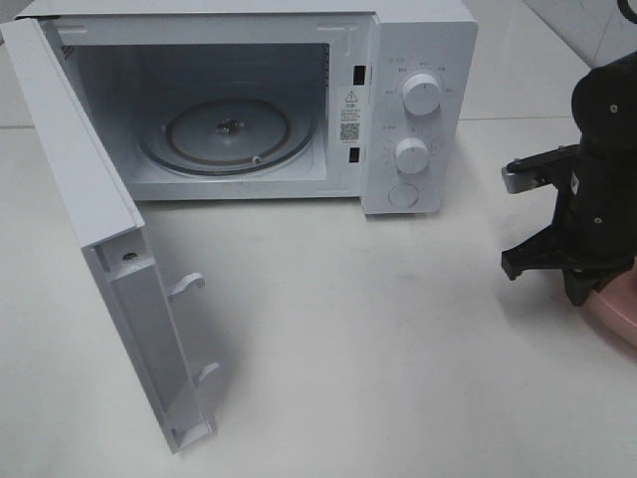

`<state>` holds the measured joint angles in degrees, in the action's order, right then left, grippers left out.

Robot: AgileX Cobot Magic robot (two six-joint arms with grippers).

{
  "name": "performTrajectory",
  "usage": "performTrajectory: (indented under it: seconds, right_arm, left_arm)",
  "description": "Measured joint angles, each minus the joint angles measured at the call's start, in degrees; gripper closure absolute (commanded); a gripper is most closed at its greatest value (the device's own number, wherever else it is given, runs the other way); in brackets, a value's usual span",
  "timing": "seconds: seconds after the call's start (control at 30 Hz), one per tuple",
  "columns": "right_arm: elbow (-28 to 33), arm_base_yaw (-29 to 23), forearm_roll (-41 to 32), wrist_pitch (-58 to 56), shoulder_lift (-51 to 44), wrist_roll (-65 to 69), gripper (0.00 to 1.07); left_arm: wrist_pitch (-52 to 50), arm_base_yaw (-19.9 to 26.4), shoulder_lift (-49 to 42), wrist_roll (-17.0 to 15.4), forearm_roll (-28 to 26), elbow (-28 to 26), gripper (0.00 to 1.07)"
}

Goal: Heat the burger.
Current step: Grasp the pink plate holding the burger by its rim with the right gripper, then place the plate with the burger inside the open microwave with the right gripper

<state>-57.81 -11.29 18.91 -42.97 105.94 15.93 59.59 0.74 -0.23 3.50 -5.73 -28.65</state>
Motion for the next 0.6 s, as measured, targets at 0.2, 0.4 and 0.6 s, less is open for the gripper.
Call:
performTrajectory:
  seconds: [0.2,0.4,0.6]
  right_arm:
    - [0.1,-2.6,4.5,-1.6,-0.6,5.4,1.07]
    - [0.4,-5.6,7.7,-4.2,-3.8,7.8,1.07]
    - [0.7,-8.0,9.7,-6.6,-5.2,8.3,1.07]
  left_arm:
    - [0.0,0.0,0.0,0.0,0.0,0.0,0.07]
    - [0.0,0.0,0.0,0.0,0.0,0.0,0.07]
    - [0.0,0.0,0.0,0.0,0.0,0.0,0.07]
